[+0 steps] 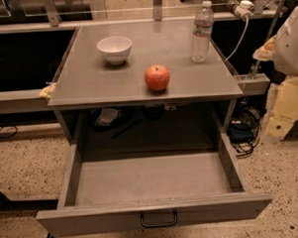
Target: Place apple into top drawer
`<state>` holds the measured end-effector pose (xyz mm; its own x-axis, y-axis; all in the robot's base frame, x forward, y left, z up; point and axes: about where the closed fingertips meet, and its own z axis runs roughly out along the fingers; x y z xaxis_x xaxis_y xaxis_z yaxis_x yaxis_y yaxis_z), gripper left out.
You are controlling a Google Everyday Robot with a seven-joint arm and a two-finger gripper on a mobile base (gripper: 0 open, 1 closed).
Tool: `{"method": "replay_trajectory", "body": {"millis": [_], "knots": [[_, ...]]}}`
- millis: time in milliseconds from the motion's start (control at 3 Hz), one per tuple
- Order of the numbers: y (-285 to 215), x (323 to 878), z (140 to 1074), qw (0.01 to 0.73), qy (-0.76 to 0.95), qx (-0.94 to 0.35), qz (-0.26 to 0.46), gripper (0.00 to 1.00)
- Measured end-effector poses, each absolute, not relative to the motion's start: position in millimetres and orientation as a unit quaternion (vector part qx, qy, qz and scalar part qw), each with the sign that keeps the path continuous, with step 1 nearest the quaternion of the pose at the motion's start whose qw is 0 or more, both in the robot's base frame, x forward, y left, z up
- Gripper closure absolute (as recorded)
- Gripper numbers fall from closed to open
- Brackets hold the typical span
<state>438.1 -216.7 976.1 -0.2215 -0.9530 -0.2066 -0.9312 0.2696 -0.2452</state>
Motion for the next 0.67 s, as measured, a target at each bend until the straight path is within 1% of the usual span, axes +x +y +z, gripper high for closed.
{"method": "replay_trajectory", "body": {"millis": [333,667], "knots": [[-216.7,438.1,976.1,0.159,0.781,-0.603,-0.034,0.00],[-209.8,455.5,976.8,0.186,0.769,-0.610,-0.032,0.00]]}}
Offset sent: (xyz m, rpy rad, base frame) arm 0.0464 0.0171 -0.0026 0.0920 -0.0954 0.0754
